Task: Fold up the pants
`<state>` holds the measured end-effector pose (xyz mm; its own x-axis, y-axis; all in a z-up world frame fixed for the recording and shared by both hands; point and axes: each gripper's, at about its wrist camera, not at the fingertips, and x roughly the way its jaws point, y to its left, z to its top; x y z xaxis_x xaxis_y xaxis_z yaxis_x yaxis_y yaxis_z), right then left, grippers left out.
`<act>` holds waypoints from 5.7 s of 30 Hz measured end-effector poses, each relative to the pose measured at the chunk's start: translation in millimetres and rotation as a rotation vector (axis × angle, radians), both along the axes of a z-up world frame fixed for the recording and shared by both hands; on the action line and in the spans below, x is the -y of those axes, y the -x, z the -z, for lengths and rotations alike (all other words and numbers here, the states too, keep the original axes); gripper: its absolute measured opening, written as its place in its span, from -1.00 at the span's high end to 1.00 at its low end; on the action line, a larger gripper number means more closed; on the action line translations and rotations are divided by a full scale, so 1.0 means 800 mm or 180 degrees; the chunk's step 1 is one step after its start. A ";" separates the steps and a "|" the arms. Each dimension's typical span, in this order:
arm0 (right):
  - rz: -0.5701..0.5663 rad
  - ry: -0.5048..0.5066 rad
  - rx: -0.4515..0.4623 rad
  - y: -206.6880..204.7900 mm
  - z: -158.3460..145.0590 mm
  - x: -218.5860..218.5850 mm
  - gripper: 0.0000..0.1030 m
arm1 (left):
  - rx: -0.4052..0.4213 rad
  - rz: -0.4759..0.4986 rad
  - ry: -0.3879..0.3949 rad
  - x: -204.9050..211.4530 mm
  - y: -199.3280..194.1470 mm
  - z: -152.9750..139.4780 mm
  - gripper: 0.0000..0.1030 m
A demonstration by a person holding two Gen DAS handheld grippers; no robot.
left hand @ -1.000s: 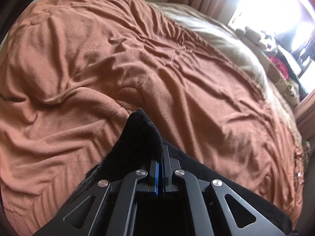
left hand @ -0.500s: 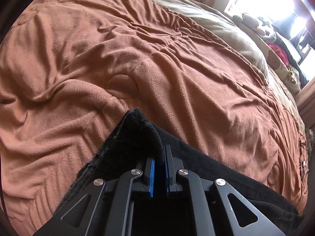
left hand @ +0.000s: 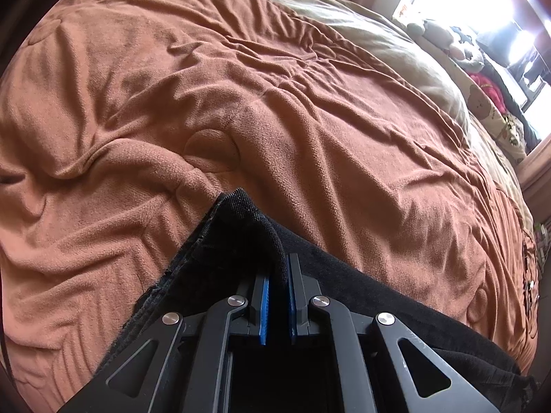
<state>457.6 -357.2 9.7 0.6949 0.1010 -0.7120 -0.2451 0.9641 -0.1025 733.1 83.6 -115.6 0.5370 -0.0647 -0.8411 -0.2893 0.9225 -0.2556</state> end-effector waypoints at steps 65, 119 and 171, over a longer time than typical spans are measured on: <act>0.0168 0.0700 0.0124 -0.054 0.017 -0.170 -0.25 | 0.0054 0.0175 -0.0409 0.015 0.035 -0.053 -0.71; 0.2272 -0.0687 -0.0234 0.240 0.067 0.108 -0.27 | 0.0161 0.0104 0.0642 -0.007 0.272 -0.003 -0.15; 0.2535 -0.2680 0.0042 0.324 0.111 0.202 -0.52 | 0.0100 -0.0571 0.1345 -0.082 0.239 0.062 0.32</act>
